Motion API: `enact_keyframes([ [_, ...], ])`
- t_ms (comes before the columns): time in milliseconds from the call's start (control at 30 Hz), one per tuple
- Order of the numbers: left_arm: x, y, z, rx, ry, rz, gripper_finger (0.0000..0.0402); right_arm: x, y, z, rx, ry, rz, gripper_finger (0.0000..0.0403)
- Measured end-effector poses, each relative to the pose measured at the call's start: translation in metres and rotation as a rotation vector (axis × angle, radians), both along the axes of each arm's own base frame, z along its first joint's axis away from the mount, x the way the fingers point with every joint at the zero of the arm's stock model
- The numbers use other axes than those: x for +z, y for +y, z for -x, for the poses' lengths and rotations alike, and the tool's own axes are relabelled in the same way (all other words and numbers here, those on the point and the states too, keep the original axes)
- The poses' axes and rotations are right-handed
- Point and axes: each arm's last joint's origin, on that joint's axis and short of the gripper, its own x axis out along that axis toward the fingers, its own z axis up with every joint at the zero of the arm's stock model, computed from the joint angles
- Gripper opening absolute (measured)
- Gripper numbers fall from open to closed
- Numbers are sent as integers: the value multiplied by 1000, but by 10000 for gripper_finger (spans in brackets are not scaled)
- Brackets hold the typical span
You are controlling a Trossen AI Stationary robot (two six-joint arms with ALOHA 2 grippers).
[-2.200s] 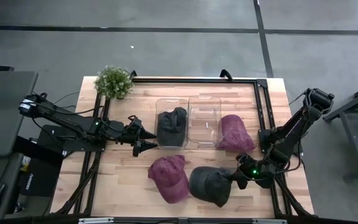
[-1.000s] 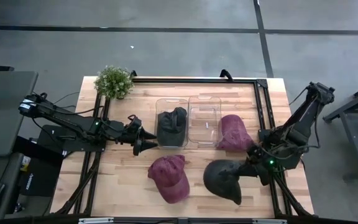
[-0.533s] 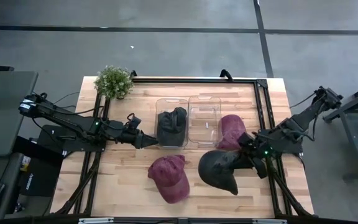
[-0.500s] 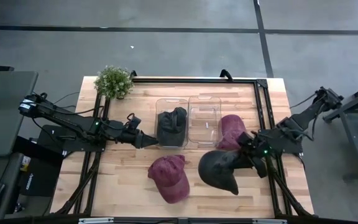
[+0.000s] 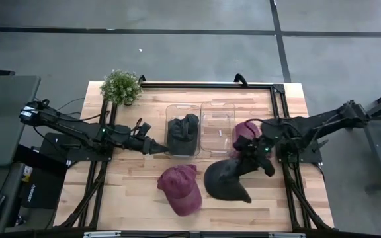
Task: Pick & Place hat
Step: Put the black cap into the left transparent bin
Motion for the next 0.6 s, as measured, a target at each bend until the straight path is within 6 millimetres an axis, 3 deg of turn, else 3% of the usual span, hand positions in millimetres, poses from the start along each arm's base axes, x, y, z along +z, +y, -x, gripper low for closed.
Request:
enact_keyframes([
  [300, 1, 11, -2, -15, -23, -129, 280, -1, -15, -43, 98, -112, -32, 0],
  [600, 1, 20, -6, -126, -44, -118, 280, 37, -29, -99, 216, -274, 24, 0],
])
